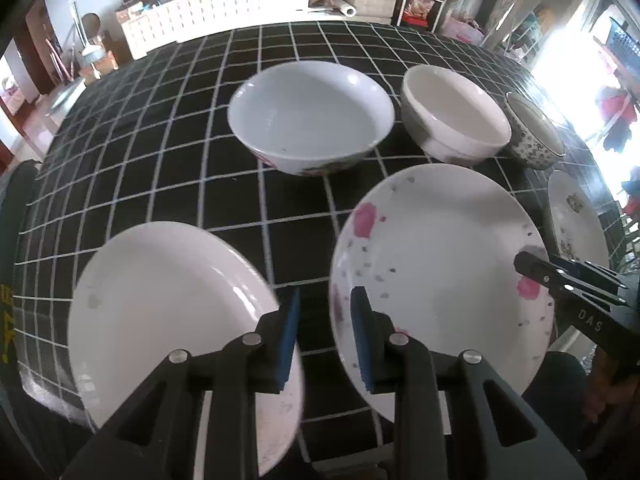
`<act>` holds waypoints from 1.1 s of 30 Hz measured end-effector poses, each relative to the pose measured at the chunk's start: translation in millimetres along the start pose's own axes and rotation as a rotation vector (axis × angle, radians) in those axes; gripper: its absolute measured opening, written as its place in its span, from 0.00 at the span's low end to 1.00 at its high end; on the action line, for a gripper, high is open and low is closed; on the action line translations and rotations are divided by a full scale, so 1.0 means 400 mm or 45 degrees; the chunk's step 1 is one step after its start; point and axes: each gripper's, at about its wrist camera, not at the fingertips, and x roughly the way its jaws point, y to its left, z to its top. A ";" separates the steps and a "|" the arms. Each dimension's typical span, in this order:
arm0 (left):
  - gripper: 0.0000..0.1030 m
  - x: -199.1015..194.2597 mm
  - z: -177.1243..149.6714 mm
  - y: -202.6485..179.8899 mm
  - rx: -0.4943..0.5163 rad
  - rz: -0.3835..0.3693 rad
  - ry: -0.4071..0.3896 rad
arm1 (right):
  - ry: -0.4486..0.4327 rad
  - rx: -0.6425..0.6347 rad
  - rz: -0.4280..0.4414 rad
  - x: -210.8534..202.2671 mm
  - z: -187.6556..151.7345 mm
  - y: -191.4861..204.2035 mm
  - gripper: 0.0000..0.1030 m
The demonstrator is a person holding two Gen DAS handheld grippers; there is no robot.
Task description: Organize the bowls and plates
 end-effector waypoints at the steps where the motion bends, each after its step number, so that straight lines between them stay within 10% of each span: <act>1: 0.23 0.009 0.005 -0.001 0.002 -0.002 0.011 | -0.003 0.005 0.004 -0.001 0.000 -0.002 0.28; 8: 0.10 0.035 0.001 -0.011 0.002 -0.024 0.034 | -0.011 0.006 0.003 -0.005 -0.002 -0.004 0.23; 33: 0.10 -0.071 -0.051 0.051 -0.082 -0.036 -0.029 | -0.037 -0.024 -0.049 -0.050 0.011 0.077 0.17</act>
